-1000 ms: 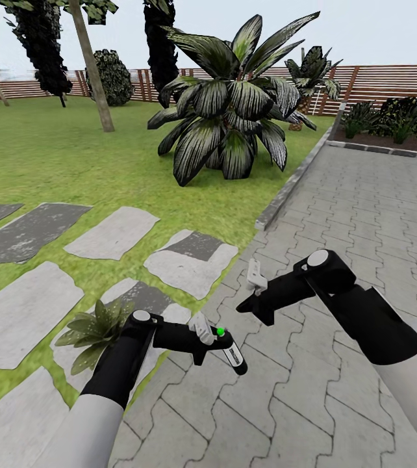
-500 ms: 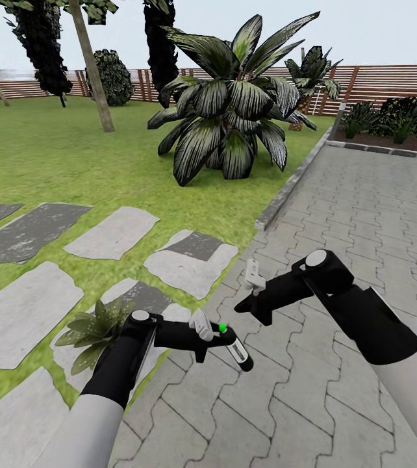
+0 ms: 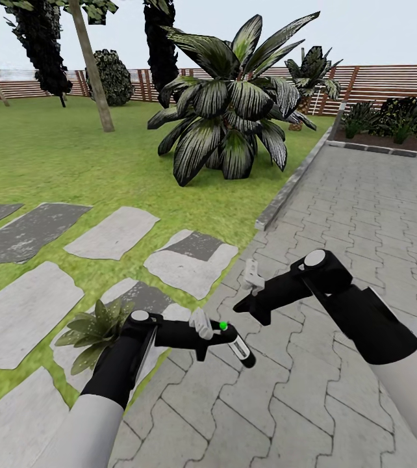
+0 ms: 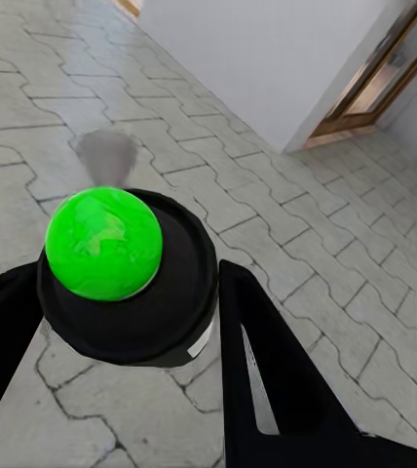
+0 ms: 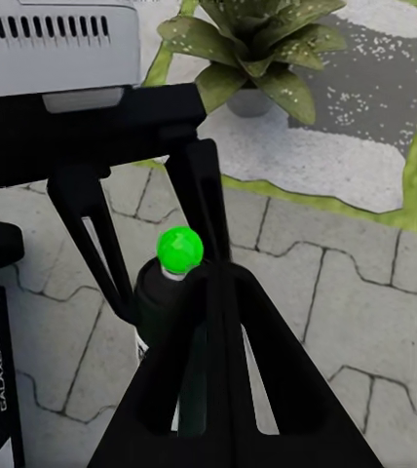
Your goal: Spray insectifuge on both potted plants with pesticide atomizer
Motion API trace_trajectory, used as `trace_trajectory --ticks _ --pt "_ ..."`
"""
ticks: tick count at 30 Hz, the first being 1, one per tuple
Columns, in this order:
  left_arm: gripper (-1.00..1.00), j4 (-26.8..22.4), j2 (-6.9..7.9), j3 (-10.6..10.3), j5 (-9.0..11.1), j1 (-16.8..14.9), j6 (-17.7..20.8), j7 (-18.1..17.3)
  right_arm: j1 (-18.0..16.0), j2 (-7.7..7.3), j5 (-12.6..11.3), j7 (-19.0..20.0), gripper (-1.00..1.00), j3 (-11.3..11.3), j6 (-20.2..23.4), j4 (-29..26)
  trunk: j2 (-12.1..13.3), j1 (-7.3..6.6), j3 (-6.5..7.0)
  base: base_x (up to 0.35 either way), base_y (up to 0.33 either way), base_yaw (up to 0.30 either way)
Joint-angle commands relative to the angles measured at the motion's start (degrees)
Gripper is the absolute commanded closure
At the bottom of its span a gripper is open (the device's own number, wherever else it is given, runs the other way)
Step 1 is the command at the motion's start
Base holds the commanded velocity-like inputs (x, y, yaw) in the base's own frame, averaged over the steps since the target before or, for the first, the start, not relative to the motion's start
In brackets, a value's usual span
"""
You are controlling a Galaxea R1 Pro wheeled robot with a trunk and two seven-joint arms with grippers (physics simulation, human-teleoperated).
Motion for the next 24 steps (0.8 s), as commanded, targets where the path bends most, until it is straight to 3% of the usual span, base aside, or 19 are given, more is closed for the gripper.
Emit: trace_trajectory --ticks 1,13,24 --pt "1.0 -0.06 -0.04 0.05 0.17 -0.03 0.57 -0.3 -0.06 0.17 0.55 0.49 1.0 0.04 0.4 -0.01 -0.02 -0.01 -0.05 0.0 0.0 0.0" --pt "1.0 -0.02 -0.04 0.03 1.08 -0.03 0.41 -0.21 -0.03 1.29 0.62 0.45 1.0 0.15 0.34 0.24 -0.02 -0.01 -0.05 0.0 0.0 0.0" --pt "1.0 -0.2 -0.04 0.07 0.71 -1.66 1.43 -0.2 0.02 1.23 0.72 0.32 1.0 0.44 0.14 0.47 -0.02 -0.01 -0.05 0.0 0.0 0.0"
